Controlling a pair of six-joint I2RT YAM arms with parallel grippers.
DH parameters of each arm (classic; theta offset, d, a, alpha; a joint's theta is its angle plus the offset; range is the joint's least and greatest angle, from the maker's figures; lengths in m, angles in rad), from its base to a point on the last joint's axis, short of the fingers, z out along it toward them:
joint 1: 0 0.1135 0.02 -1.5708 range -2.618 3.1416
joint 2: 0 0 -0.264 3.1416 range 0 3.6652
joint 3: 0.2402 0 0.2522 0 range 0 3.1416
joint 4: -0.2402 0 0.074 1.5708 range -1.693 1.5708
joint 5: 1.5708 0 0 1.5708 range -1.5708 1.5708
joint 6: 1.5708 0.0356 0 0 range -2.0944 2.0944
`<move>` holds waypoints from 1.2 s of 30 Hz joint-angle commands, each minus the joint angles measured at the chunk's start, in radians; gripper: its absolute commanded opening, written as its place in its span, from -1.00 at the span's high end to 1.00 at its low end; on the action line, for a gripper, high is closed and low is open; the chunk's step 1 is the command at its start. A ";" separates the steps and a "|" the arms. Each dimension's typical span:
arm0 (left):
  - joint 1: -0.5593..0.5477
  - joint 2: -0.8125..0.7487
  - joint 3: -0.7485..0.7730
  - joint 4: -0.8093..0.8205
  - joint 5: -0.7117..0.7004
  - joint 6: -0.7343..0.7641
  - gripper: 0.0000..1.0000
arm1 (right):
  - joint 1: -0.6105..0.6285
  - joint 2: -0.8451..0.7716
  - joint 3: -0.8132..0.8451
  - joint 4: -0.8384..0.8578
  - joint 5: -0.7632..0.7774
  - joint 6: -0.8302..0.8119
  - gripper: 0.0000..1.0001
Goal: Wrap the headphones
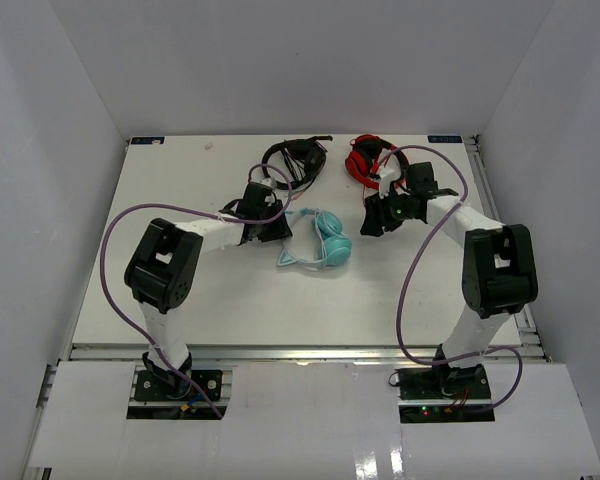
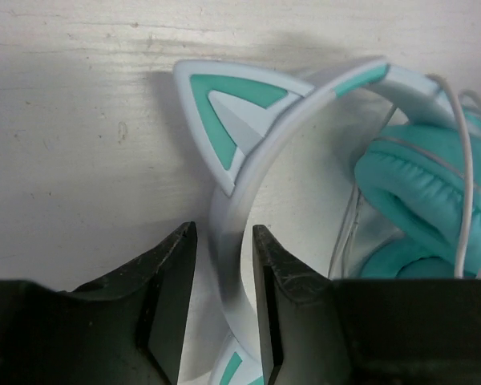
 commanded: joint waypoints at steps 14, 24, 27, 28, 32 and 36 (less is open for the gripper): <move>-0.001 -0.442 -0.087 -0.063 0.108 0.096 -0.96 | -0.077 -0.535 -0.169 -0.078 -0.012 -0.140 -0.66; 0.001 -1.077 -0.402 -0.084 0.179 0.350 -0.96 | -0.083 -0.802 -0.289 -0.062 0.188 0.013 -0.80; 0.001 -1.298 -0.496 -0.114 0.160 0.382 -0.96 | -0.083 -0.897 -0.344 -0.038 0.283 0.059 -0.80; 0.001 -1.382 -0.529 -0.123 0.162 0.389 -0.96 | -0.085 -0.917 -0.358 -0.029 0.315 0.068 -0.80; 0.001 -1.495 -0.590 -0.163 0.141 0.383 -0.96 | -0.098 -1.002 -0.421 -0.008 0.411 0.076 -0.80; -0.001 -1.527 -0.579 -0.188 0.114 0.385 -0.96 | -0.136 -1.047 -0.460 -0.006 0.379 0.082 -0.80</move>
